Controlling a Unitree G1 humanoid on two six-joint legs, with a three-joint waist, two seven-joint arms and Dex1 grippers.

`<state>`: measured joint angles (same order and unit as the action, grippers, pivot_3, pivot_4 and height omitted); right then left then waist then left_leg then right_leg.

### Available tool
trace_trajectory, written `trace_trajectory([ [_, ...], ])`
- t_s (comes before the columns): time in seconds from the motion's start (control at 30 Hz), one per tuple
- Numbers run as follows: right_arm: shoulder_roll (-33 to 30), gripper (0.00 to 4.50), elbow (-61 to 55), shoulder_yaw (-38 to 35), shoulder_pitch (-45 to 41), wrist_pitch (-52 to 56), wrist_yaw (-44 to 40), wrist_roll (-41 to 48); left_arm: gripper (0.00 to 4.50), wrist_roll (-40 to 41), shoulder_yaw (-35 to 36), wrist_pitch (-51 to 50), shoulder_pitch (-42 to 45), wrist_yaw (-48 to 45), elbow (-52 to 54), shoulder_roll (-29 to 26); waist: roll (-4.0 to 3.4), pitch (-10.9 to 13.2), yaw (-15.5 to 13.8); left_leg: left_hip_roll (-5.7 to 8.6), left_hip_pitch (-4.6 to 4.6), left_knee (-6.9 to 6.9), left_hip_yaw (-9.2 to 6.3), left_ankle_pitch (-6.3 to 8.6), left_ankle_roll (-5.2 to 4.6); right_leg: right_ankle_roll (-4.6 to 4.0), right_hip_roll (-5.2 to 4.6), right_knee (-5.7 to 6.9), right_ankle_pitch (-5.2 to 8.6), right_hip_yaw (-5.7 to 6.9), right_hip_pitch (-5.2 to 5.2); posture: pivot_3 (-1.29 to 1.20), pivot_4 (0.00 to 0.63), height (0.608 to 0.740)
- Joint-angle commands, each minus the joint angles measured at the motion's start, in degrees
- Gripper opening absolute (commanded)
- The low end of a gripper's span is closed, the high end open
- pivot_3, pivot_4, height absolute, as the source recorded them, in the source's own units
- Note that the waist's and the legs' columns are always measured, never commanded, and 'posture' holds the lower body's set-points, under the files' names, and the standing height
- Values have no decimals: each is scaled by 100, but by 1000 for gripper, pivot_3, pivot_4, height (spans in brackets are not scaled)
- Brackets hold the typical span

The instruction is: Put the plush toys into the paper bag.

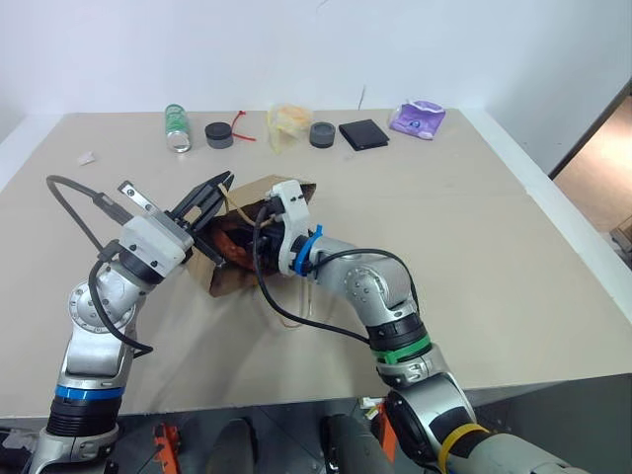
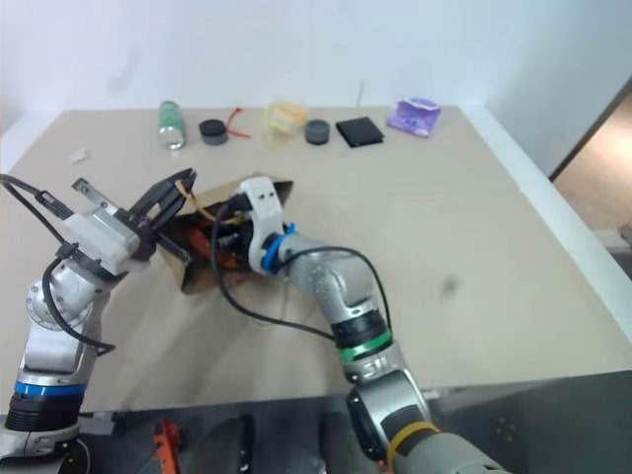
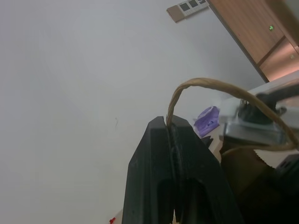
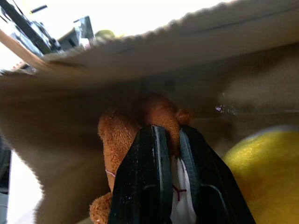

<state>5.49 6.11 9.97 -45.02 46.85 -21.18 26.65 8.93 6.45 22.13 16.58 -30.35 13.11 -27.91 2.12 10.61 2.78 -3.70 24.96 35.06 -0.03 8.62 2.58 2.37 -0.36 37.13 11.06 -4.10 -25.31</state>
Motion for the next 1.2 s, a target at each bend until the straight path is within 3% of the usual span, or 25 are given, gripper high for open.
trace_trajectory([
  [0.03, -71, 1485, -496, -86, 45, -149, -305, 147, 0, -7, 31, 31, -18, 53, 261, -7, 0, 0, -1, 0, 0, 0, 0, 0, 0, 0, 0, 0, 0, 0, 0, 0, 150, 740],
  [0.2, -680, 4070, -1310, -251, 413, -37, -863, 447, 0, 14, 76, 48, -51, 34, 254, -41, 0, 0, -4, 0, 2, 0, -1, 0, 0, 0, -1, -1, 3, 0, 0, 0, 150, 740],
  [0.23, -779, 4330, -1462, -281, 477, -3, -959, 532, 0, 15, 79, 51, -52, 32, 249, -44, 0, 0, -5, 0, 2, 0, -1, 0, 0, 0, -1, -1, 3, 0, 0, 0, 150, 740],
  [0.5, -2666, 4330, -2615, -884, 1364, 272, -2544, 1599, 0, 23, 64, 88, 16, 7, 143, -40, 1, -1, -15, 1, 0, 0, -2, 1, 0, -2, -2, -1, 5, 1, 3, 0, 150, 740],
  [0.7, -4073, 4330, -2742, -115, 1961, -1005, -3632, 441, 0, 54, 55, 100, 18, -34, 110, -46, 1, 0, 2, 2, -10, 0, 0, 1, 1, -2, -2, -1, 6, -1, 3, 0, 150, 740],
  [0.8, -4229, 4330, -2687, 360, 2038, -1791, -3769, -254, 0, 54, 46, 102, 33, -45, 87, -44, 1, 0, 6, 1, -18, -3, 0, 1, 1, -4, 3, -1, 6, -2, 3, 0, 150, 740],
  [0.93, -3959, 4330, -2655, 629, 1984, -1861, -3747, -317, 0, 62, 58, 92, 37, -51, 81, -50, 3, -1, -4, 2, -19, -1, 0, 0, 4, -4, 0, -1, 6, -3, 9, 0, 150, 740],
  [1.2, -3718, 4330, -2213, 1675, 1976, -2852, -3696, -1657, 0, 108, 114, -96, 57, -8, 144, -72, 4, -1, -6, 3, -19, -1, 1, 1, 7, -3, -1, -2, 6, -3, 8, 0, 150, 740],
])
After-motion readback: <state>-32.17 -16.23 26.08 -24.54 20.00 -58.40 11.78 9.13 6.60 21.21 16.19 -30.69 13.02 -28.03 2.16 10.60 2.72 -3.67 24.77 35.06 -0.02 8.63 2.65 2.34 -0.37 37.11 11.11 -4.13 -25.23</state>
